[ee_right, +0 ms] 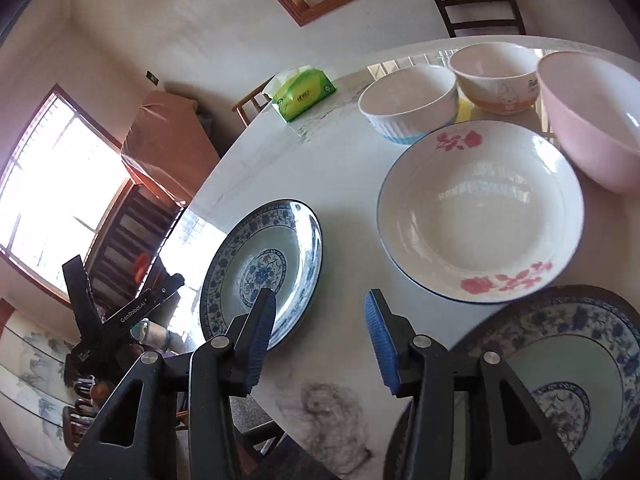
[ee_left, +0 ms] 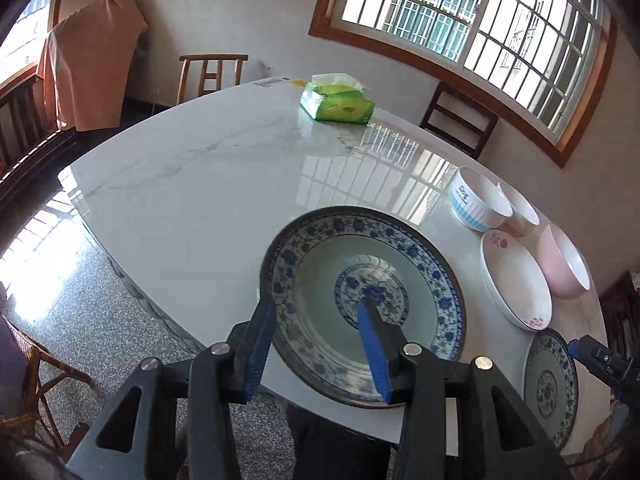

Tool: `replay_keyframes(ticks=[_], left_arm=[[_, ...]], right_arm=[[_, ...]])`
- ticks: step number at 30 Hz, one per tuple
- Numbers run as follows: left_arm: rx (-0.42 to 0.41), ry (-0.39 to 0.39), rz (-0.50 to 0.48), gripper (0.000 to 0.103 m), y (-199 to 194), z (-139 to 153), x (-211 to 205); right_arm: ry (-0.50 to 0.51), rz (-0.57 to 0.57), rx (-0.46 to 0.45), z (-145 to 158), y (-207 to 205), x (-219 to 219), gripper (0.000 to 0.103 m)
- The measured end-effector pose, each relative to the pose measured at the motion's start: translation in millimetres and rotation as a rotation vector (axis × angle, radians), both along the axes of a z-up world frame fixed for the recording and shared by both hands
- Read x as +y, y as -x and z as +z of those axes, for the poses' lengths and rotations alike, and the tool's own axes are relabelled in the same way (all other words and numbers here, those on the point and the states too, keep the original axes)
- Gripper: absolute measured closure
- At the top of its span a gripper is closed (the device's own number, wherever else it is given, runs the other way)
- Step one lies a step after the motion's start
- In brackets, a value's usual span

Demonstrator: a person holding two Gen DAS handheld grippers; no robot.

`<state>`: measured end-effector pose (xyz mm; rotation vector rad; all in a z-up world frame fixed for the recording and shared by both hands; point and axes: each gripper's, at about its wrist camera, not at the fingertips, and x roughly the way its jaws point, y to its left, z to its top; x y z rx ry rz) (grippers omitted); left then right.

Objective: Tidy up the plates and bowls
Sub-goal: 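Lift the blue-and-white plate with the left gripper while the right gripper grasps the other blue-and-white plate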

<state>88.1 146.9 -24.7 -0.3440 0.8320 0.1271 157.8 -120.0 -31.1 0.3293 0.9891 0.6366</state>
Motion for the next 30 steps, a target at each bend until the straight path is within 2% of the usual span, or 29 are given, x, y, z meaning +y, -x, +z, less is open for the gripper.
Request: replay_keyframes(ticks=[3, 6, 8, 11, 15, 20, 30], left_arm=[[0.015, 0.048, -0.175, 0.060, 0.2, 7.6, -57.4], [0.063, 0.072, -0.329, 0.055, -9.4, 2.4, -113.8], [0.103, 0.071, -0.401, 0.055, -14.5, -6.8, -146.7], [0.163, 0.112, -0.457, 0.055, -23.1, -21.3, -176.9], [0.223, 0.128, -0.451, 0.055, -34.1, -34.8, -192.6], [0.242, 0.142, -0.406, 0.055, -36.9, -42.4, -193.3], [0.289, 0.091, -0.415, 0.055, -40.2, -56.6, -205.6]], right_arm=[[0.021, -0.088, -0.025, 11.8, 29.5, -56.1, 0.049], [0.069, -0.175, -0.015, 16.3, 51.9, -107.8, 0.049], [0.091, -0.231, -0.005, 15.4, 60.4, -137.9, 0.048], [0.077, -0.287, 0.034, 3.7, 66.2, -177.5, 0.047], [0.017, -0.305, 0.091, -18.9, 67.0, -203.5, 0.047], [-0.010, -0.288, 0.112, -36.5, 67.3, -213.1, 0.047], [-0.035, -0.213, 0.129, -54.7, 59.8, -196.7, 0.048]])
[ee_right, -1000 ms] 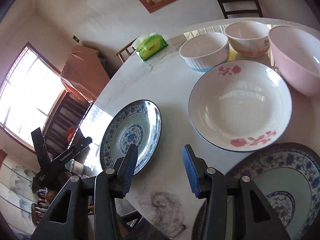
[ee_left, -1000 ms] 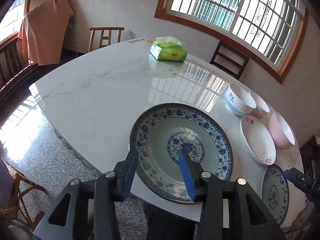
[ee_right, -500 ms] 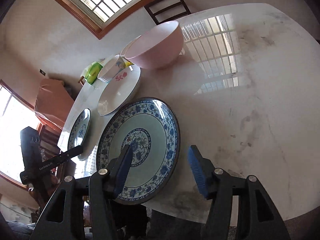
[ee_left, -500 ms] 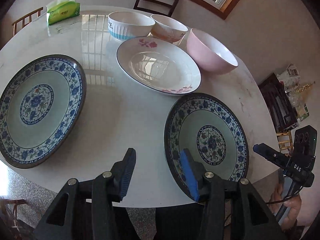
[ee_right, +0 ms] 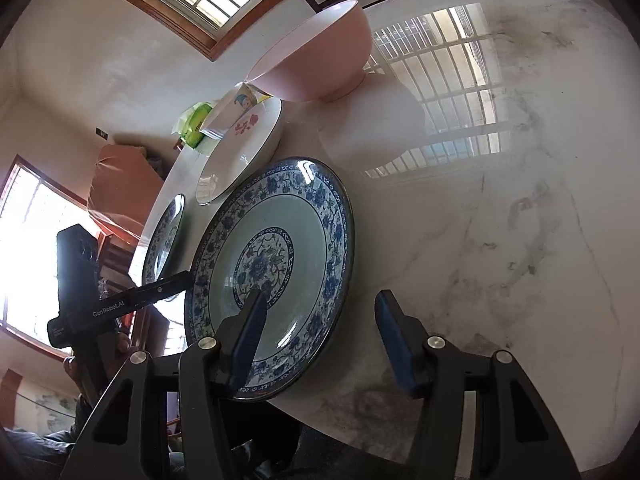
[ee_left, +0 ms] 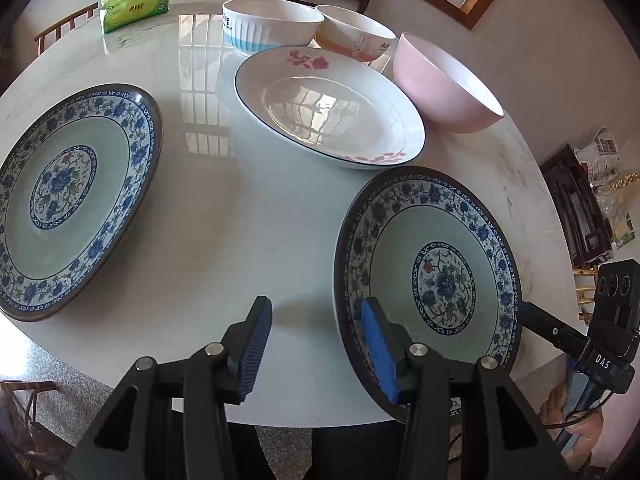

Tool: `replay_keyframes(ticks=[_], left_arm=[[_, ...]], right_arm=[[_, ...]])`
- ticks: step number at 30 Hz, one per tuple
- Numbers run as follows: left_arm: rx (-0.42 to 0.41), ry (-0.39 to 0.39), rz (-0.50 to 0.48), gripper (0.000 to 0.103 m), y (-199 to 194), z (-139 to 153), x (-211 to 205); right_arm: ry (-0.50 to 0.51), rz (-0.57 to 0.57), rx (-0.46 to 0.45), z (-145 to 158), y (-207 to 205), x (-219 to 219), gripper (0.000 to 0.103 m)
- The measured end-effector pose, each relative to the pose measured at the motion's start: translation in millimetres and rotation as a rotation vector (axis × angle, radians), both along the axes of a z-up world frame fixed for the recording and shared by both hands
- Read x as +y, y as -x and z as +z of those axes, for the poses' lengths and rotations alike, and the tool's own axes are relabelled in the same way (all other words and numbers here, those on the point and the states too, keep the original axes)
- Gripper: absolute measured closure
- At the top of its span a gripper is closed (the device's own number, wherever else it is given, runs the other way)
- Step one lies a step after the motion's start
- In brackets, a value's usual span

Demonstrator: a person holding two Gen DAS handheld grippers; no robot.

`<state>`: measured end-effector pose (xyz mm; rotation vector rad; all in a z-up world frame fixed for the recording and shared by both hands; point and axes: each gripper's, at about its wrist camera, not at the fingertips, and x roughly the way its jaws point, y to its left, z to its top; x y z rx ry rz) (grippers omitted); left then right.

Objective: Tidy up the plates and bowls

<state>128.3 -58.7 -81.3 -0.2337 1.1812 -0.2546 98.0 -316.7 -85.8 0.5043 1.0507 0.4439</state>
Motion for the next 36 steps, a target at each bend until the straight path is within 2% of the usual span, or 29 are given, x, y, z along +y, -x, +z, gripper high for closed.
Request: replay_keyframes(ticks=[2, 3, 5, 8, 11, 13, 15, 20, 27, 36], left_arm=[[-0.010, -0.016, -0.016, 0.056, 1.6, 0.3, -3.7], [-0.018, -0.038, -0.027, 0.060, 2.1, 0.1, -6.8], [-0.030, -0.012, -0.073, 0.079, 3.0, 1.1, -13.1], [-0.033, -0.037, -0.065, 0.081, 4.0, 1.3, -16.3], [-0.025, -0.003, -0.055, 0.082, 3.4, -0.5, -12.0], [-0.019, 0.023, -0.055, 0.084, 3.7, -1.4, -7.1], [-0.017, 0.054, -0.043, 0.084, 1.5, -2.3, -5.0], [-0.014, 0.062, -0.051, 0.084, -0.8, -1.4, -7.0], [-0.021, 0.034, -0.052, 0.084, 1.7, 1.7, -11.0], [-0.080, -0.008, -0.021, 0.085, 17.4, 14.3, -6.6]], right_arm=[[-0.004, 0.006, 0.000, -0.5, -0.9, 2.9, 0.049], [-0.002, 0.010, -0.002, -0.7, -1.2, 4.8, 0.050], [-0.007, 0.019, -0.003, -2.6, -2.3, 7.6, 0.054], [0.000, 0.024, -0.005, -4.6, -1.6, 11.3, 0.064], [0.025, 0.008, -0.011, -5.9, -1.6, 12.0, 0.075], [0.030, -0.013, -0.004, -9.4, -1.0, 7.7, 0.088], [0.002, -0.022, 0.001, -12.9, -0.2, 3.8, 0.088], [-0.018, -0.036, 0.005, -15.2, 0.9, 1.9, 0.088], [-0.012, -0.033, 0.004, -14.2, 1.1, 4.2, 0.089], [0.015, -0.025, -0.022, -12.2, 4.6, 12.4, 0.089]])
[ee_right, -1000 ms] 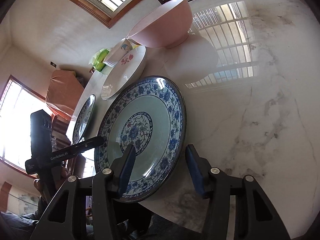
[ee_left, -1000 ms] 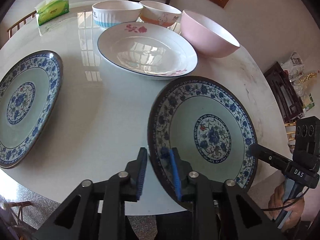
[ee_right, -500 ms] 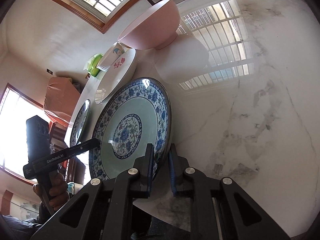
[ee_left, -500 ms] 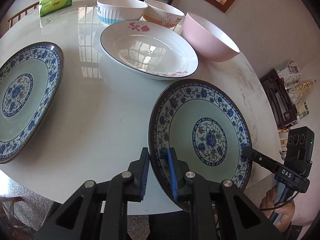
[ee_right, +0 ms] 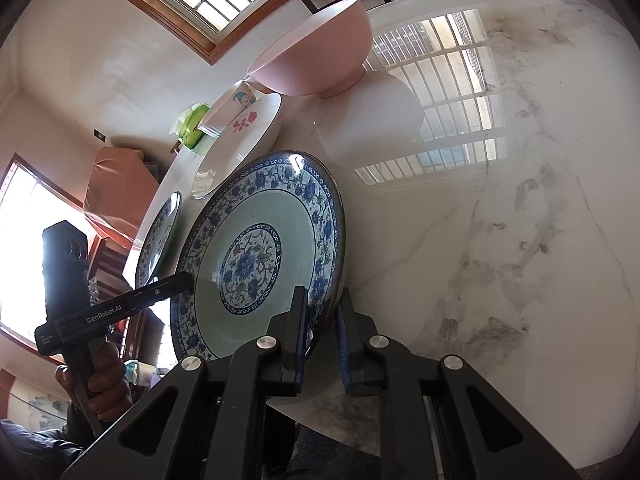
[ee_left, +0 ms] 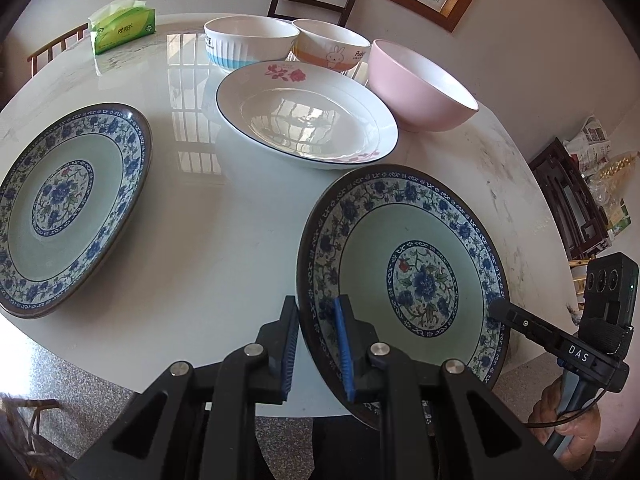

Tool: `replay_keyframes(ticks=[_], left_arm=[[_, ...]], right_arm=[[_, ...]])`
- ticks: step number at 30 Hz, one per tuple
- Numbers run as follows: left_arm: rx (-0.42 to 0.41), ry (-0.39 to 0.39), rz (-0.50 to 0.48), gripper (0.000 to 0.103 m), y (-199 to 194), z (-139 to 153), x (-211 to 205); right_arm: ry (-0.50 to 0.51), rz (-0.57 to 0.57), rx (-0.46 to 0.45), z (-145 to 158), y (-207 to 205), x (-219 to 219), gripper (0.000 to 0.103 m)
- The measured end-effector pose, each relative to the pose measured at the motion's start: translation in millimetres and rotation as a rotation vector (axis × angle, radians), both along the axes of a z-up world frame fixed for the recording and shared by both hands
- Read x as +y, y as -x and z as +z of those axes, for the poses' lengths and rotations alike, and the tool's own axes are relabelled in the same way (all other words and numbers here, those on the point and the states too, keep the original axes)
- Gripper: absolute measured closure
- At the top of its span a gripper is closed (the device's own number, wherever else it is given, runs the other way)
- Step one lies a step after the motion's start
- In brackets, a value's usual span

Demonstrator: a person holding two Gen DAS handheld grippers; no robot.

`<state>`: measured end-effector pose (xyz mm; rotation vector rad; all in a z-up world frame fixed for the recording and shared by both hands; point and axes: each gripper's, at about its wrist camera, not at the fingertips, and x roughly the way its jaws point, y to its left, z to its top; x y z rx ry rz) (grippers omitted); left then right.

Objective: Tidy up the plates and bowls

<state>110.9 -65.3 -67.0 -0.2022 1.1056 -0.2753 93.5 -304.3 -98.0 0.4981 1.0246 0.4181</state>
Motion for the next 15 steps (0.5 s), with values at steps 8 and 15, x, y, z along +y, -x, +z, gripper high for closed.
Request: replay_keyframes(ticks=[8, 15], left_arm=[[-0.034, 0.009, 0.056, 0.085, 18.4, 15.5, 24.5], [-0.060, 0.009, 0.121, 0.085, 35.1, 31.5, 54.7]], right_arm=[[-0.018, 0.018, -0.008, 5.5, 4.5, 14.3, 0.088], [-0.030, 0.068, -0.029, 15.1, 3.4, 37.8, 0.088]])
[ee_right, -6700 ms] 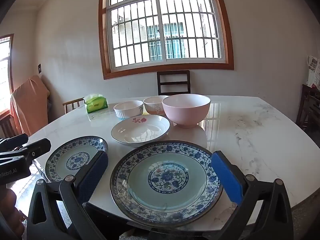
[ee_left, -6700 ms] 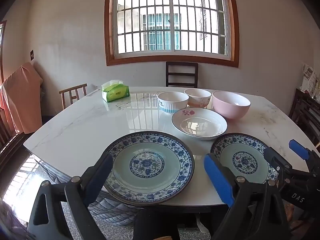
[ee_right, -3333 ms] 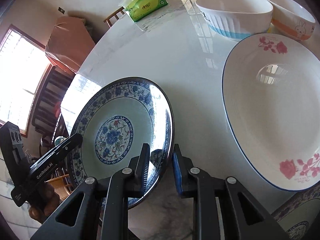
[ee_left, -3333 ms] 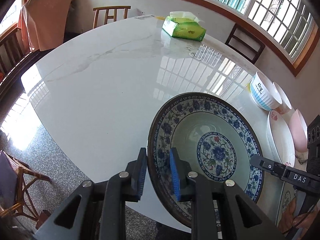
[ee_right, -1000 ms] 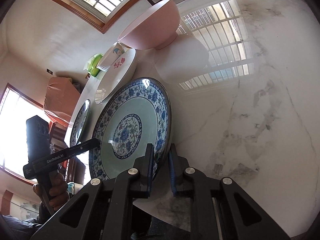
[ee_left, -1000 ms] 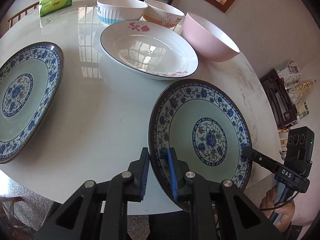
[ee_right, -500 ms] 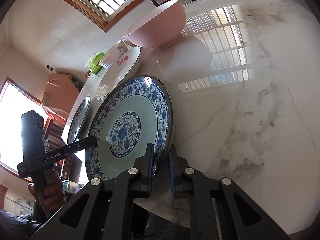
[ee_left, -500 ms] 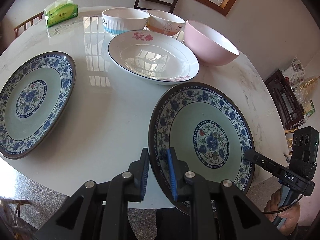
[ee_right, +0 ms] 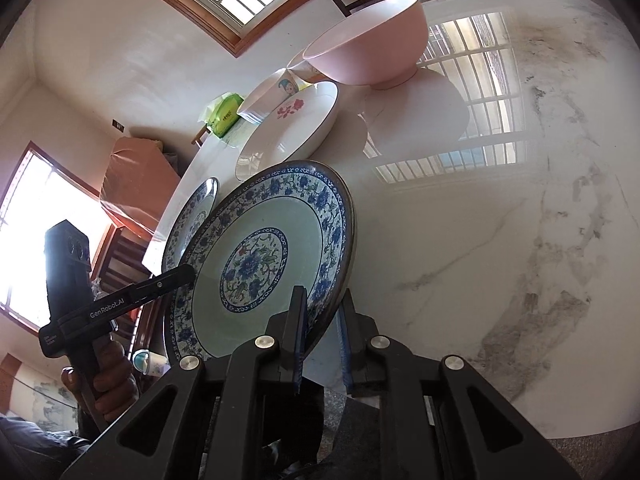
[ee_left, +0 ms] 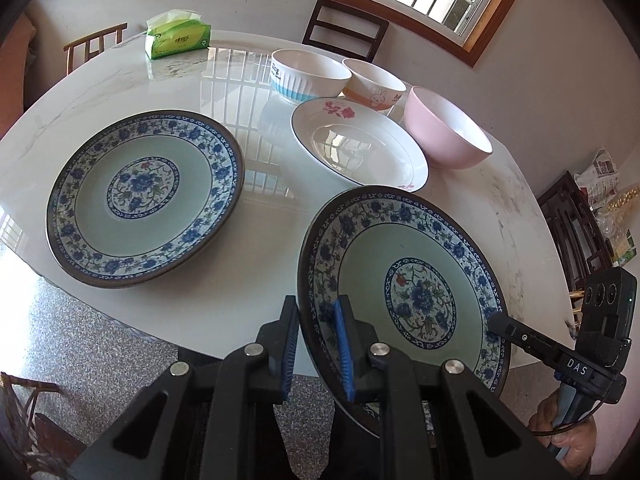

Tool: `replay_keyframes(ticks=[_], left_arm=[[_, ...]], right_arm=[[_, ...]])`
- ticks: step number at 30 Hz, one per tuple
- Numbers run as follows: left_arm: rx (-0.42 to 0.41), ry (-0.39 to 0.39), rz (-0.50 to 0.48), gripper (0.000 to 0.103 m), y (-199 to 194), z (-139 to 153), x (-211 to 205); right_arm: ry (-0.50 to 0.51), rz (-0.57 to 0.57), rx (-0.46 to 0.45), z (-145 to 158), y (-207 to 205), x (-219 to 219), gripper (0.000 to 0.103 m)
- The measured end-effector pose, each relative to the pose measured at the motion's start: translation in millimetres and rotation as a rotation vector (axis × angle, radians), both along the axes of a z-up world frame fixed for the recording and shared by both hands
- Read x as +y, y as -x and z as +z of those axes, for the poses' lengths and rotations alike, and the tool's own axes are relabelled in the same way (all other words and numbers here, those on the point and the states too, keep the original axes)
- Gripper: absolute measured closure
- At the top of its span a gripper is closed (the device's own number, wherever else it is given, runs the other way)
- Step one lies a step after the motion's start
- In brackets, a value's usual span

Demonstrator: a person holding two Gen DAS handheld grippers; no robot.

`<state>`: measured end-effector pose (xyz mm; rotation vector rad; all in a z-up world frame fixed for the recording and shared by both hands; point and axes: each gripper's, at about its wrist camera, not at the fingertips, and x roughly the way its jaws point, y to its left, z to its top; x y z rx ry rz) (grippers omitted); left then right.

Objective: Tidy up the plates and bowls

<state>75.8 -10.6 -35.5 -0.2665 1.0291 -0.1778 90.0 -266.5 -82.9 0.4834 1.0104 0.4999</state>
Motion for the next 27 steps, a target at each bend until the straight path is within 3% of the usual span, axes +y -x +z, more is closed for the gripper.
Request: replay_keyframes(ticks=[14, 27], left_arm=[[-0.025, 0.010, 0.135, 0.085, 11.3, 18.1, 70.0], [-0.024, 0.041, 0.232, 0.085, 10.6, 14.8, 123.6]], right_arm=[[-0.001, 0.120, -0.020, 16.6, -17.7, 72.8, 0.088], [0.029, 0.202, -0.016, 23.2, -42.1, 134.6, 0.088]])
